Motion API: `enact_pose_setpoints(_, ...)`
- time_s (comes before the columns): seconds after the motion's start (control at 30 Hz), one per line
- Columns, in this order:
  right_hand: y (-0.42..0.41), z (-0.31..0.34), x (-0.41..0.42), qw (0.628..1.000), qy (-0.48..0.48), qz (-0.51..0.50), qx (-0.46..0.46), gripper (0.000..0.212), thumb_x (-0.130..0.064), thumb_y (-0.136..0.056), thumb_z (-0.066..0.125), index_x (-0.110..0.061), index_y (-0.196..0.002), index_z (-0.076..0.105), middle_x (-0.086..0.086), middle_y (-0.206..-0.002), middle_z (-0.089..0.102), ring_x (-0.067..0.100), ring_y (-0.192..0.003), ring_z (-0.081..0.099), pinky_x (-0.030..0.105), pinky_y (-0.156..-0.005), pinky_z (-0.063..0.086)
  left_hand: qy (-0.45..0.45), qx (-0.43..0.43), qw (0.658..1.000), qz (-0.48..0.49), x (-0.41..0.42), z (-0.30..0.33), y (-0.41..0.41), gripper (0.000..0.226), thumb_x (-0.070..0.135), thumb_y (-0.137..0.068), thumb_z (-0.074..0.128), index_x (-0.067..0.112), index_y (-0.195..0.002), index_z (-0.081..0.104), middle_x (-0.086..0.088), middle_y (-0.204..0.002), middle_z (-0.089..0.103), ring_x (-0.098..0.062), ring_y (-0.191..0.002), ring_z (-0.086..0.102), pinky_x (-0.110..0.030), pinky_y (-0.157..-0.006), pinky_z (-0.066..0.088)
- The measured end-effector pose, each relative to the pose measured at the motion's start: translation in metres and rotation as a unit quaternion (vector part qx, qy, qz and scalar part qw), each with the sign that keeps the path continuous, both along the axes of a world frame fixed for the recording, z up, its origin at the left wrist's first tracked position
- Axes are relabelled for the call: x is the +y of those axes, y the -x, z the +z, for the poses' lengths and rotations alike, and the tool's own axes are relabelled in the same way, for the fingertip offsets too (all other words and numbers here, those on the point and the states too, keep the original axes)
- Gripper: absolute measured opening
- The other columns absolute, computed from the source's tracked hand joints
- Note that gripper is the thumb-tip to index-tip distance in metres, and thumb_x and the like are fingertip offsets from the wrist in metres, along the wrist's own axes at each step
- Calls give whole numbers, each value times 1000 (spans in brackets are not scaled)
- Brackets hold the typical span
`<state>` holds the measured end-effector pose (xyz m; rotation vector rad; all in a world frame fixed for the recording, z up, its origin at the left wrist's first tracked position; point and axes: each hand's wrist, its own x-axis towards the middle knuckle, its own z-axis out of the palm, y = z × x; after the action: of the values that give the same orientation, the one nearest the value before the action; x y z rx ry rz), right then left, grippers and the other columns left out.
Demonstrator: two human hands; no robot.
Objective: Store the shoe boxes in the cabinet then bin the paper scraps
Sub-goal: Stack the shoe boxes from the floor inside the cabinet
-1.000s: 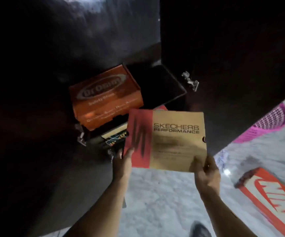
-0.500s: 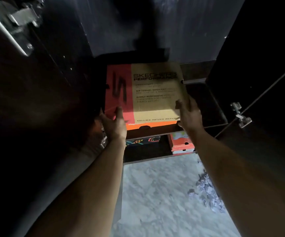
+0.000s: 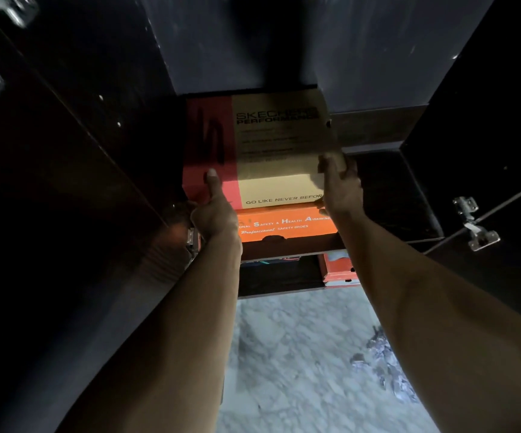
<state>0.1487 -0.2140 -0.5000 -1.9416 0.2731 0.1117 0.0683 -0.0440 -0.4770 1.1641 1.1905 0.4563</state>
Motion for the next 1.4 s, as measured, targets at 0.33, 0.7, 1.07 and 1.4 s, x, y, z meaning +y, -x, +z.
enact_pose_setpoints(0.33,44,36,-34,992,-70,-102,29,75,-75,-94,45,-29,-153,38,10,-136,57,32,-117,59,53,-99,53,-31,49,998,33,-11,1,34,88,86,-67,62,15,-119,60,-3,-111,66,-22,-99,66,-28,-86,49)
enact_pose_setpoints(0.7,347,-137,-305,923,-18,-228,310,70,-59,-95,60,-19,-150,47,13,-149,55,29,-140,49,33,-111,39,61,336,741,-579,-319,-159,221,36,42,-93,70,12,-111,62,-10,-109,65,-26,-98,61,-44,-84,52)
enact_pose_setpoints(1.07,559,-276,-608,801,-59,-461,378,66,-52,-96,64,-15,-148,47,13,-147,57,33,-136,53,36,-106,44,-28,319,525,-788,-664,-303,313,45,57,-86,68,24,-117,65,-3,-108,66,-23,-94,61,-36,-82,52)
enact_pose_setpoints(1.4,613,-493,-714,745,-90,-540,380,87,-57,-61,78,-18,-133,48,6,-120,70,33,-107,69,51,-94,57,-278,262,549,-743,-744,-499,324,83,47,-88,71,14,-154,33,-18,-152,44,-39,-140,43,-48,-114,38)
